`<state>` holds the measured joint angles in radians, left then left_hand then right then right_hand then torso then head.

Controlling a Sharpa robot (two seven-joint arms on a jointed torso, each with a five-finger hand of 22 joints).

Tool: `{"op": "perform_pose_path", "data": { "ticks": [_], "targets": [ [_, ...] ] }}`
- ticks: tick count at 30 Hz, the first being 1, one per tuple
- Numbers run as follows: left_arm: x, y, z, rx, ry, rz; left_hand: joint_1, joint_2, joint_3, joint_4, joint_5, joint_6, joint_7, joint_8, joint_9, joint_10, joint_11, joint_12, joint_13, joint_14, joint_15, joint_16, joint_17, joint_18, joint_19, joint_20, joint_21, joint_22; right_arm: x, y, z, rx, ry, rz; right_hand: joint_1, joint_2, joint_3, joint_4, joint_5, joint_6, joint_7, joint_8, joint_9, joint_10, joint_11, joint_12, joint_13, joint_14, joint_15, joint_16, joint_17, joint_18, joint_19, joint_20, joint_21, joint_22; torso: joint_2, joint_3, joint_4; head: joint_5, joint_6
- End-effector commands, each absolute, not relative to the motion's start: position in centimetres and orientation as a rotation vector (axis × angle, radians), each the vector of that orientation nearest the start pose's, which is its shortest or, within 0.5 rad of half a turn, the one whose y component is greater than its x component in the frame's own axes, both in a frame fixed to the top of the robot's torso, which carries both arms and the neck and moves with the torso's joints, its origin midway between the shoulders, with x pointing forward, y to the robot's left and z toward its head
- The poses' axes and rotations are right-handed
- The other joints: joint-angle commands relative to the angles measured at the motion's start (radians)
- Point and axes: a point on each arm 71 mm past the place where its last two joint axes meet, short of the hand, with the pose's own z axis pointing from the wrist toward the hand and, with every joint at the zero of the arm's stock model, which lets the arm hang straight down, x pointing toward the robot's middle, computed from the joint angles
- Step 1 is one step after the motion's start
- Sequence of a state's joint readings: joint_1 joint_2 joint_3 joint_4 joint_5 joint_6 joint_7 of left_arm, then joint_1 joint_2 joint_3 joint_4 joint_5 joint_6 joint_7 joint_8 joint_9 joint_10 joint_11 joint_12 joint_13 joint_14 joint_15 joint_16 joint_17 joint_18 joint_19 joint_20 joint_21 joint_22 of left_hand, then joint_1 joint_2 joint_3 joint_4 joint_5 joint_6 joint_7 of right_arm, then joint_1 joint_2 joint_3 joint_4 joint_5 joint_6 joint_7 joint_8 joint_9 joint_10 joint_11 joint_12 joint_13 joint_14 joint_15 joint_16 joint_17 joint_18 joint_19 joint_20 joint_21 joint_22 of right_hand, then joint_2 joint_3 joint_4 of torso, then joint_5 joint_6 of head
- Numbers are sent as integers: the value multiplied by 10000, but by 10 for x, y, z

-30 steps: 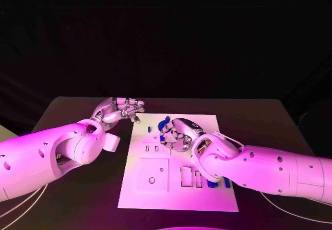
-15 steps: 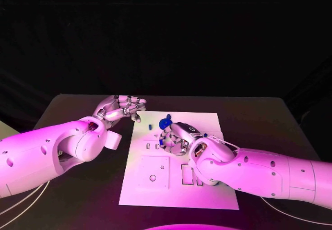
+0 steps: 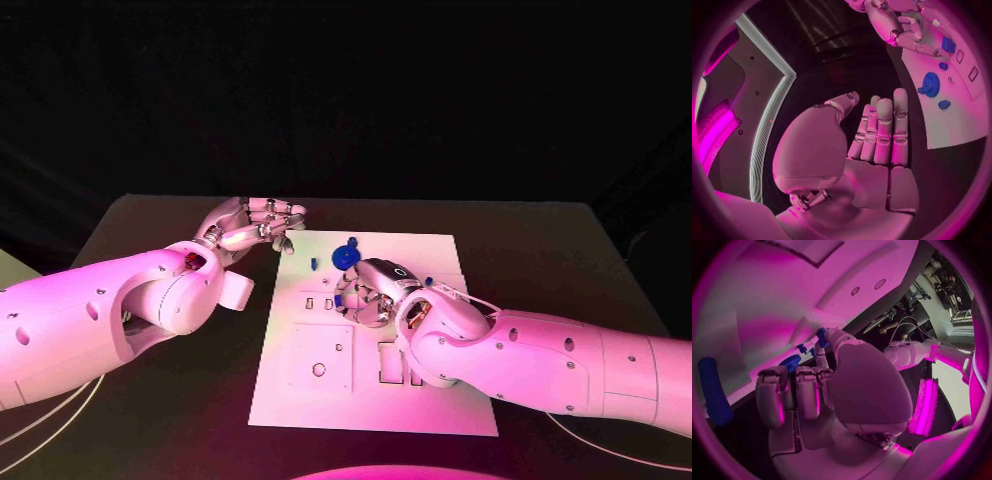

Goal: Assemble the parts on the task board

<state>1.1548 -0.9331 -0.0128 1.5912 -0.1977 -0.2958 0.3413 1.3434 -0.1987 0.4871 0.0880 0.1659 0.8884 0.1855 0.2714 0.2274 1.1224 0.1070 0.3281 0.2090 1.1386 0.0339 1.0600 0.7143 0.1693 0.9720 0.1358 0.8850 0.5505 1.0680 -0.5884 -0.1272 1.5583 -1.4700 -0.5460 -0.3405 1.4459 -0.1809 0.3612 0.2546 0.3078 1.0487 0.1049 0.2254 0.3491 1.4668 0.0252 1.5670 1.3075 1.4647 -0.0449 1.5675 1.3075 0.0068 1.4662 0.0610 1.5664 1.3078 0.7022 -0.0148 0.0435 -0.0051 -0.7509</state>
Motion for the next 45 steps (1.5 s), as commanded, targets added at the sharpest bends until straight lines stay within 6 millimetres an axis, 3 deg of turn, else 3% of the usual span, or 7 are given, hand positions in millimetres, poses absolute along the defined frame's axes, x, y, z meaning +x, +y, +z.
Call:
{"op": "perform_pose_path", "data": {
  "ticks": [1, 23, 40, 42, 44, 45],
  "targets": [
    [470, 227, -183, -9449, 15200, -14869, -24, 53, 7, -38, -9, -9, -56, 53, 10, -44, -44, 67, 8, 81, -4, 35, 8, 141, 60, -29, 36, 15, 426, -77, -257, -501, 17336, 7465, -120, -2, 43, 33, -26, -12, 20, 173, 242, 1008, 36, -8, 2599, 1061, 40, 33, 2633, -68, 1046, 33, 44, 2630, -1, -6, -1, -2, -1],
    [470, 228, -183, -9479, 15231, -14813, -24, 46, 8, -44, -9, -7, -59, 58, 16, -74, -48, 122, 42, 63, -6, 58, -12, 140, 51, -33, 73, 38, 426, -76, -256, -472, 17178, 7358, -530, -334, -23, 157, -453, -358, 183, 61, 175, 866, 179, -202, 2458, 1061, 189, 33, 2633, -68, 1046, 169, 44, 2630, 1, -2, -5, -27, 43],
    [470, 228, -184, -9484, 15268, -14791, -28, 43, 8, -43, -9, -8, -58, 58, 18, -99, -44, 133, 51, 54, -5, 67, -14, 138, 44, -33, 84, 45, 426, -73, -257, -596, 17154, 7417, -662, -671, -405, 241, -893, -962, 428, -261, -21, 436, 401, -761, 2065, 1061, 392, 33, 2633, -68, 1046, 357, 44, 2630, 2, -2, -5, -26, 33],
    [470, 228, -184, -9484, 15270, -14788, -30, 44, 10, -42, -9, -9, -57, 59, 19, -113, -43, 143, 58, 63, -4, 89, 12, 138, 39, -33, 91, 50, 426, -73, -256, -577, 17118, 7428, -738, -661, -594, 305, -1314, -1025, 450, -290, -51, 396, 429, -808, 2032, 1061, 425, 33, 2633, -68, 1046, 393, 44, 2630, 1, -2, -4, -28, 35],
    [470, 229, -184, -9485, 15272, -14782, -30, 44, 10, -42, -9, -9, -57, 59, 19, -113, -43, 143, 58, 63, -4, 89, 12, 138, 39, -33, 91, 50, 426, -74, -256, -524, 17045, 7444, -895, -569, -1024, 345, -2284, -1105, 468, -317, -93, 314, 454, -909, 1959, 1061, 448, 33, 2633, -68, 1046, 425, 44, 2630, -1, -3, -6, -27, 39],
    [470, 229, -184, -9484, 15275, -14778, -31, 43, 10, -42, -9, -9, -57, 59, 19, -115, -42, 145, 59, 66, -4, 96, 20, 137, 38, -33, 93, 51, 426, -74, -256, -509, 17017, 7456, -931, -523, -1261, 344, -2461, -1148, 483, -330, -123, 263, 464, -972, 1912, 1061, 457, 33, 2633, -68, 1046, 439, 44, 2630, -1, -3, -6, -27, 39]
  ]
}}
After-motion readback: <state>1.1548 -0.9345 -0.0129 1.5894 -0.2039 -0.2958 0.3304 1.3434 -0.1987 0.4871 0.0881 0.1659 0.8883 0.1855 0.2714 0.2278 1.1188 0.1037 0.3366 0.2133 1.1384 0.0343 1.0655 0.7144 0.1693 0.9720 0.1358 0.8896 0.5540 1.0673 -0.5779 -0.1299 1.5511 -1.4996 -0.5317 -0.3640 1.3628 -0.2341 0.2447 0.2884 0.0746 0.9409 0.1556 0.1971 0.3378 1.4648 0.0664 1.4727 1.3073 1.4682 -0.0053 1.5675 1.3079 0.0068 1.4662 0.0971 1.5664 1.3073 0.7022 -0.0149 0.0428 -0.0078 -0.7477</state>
